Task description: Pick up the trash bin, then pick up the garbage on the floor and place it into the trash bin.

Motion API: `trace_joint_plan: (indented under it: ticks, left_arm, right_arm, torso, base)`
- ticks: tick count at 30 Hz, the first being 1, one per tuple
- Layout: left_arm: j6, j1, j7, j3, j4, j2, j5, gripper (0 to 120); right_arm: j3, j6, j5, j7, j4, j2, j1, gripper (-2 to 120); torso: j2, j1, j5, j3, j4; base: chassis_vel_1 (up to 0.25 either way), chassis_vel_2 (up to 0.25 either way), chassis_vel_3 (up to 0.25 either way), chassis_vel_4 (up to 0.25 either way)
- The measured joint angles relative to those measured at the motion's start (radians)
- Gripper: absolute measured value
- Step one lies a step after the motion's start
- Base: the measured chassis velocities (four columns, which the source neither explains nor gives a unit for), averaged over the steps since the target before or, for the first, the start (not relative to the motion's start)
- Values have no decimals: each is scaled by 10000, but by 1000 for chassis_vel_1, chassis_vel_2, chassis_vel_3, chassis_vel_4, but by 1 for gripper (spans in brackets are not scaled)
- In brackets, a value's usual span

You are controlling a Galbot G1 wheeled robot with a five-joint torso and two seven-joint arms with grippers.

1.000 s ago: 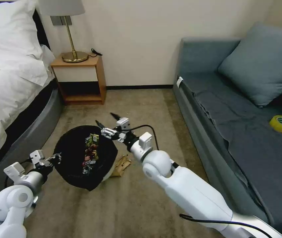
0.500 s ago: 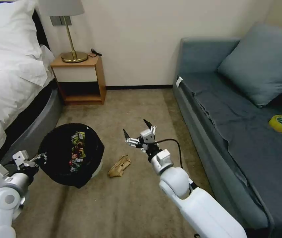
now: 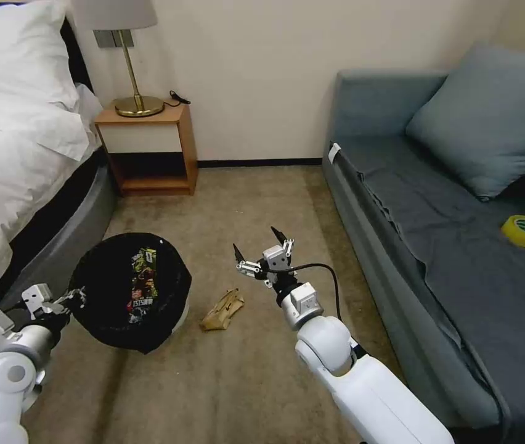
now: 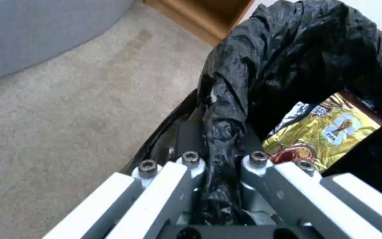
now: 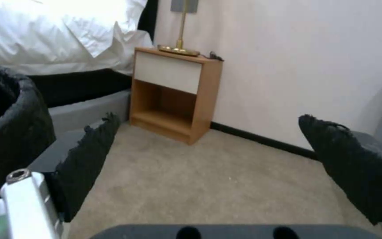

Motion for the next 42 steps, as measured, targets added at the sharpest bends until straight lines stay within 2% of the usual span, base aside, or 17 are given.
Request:
trace_joint_plan:
  ticks: [15, 29, 42]
  left_arm:
    - [-9, 59, -14, -26, -80, 26, -184, 4]
    - [-11, 110, -33, -137, -173, 32, -269, 4]
    - [-15, 175, 29, -538, -98, 32, -401, 4]
  right_arm:
    - [-53, -46, 66, -40, 17, 20, -43, 100]
    - [-149, -47, 120, -57, 53, -33, -76, 100]
    - [-505, -109, 304, -92, -225, 32, 217, 100]
  torso:
    - [0, 0, 0, 0, 0]
    - [0, 0, 0, 0, 0]
    - [-1, 0, 0, 0, 0]
  base:
    - [0, 0, 0, 0]
    - [-55, 65, 59, -53]
    - [-29, 30, 28, -26]
